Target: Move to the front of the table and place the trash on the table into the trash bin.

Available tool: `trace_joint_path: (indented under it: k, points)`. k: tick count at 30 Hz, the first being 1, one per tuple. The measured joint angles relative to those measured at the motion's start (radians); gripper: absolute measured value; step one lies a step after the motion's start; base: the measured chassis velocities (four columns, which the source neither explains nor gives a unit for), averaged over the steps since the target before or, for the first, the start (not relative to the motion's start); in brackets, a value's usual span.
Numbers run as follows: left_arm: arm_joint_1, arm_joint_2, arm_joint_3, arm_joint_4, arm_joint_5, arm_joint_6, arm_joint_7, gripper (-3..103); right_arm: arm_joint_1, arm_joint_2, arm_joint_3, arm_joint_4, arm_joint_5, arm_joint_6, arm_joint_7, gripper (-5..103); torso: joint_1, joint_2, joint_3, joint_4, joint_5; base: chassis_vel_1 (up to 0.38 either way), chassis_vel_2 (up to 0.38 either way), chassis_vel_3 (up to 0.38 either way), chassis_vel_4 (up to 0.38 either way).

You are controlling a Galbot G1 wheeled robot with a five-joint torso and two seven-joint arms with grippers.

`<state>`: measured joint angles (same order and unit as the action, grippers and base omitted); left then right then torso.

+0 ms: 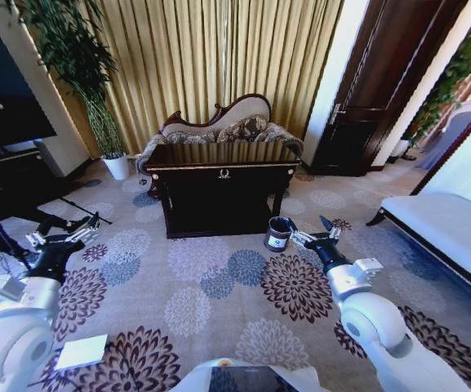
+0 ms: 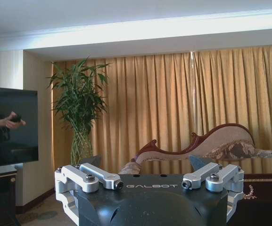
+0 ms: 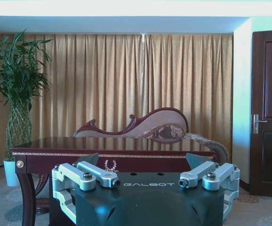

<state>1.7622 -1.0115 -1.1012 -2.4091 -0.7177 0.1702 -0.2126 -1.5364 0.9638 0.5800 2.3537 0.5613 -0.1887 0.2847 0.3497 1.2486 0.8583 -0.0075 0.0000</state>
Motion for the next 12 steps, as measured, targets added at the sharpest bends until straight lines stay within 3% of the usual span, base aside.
trace_joint_path:
  k: [12]
  points:
    - [0.000, 0.000, -0.001, 0.000, 0.000, 0.001, 0.000, 100, 0.000, 0.000, 0.001, 0.000, 0.000, -0.001, 0.000, 100, 0.000, 0.000, 0.000, 0.0000, 0.0000, 0.000, 0.000, 0.000, 0.000]
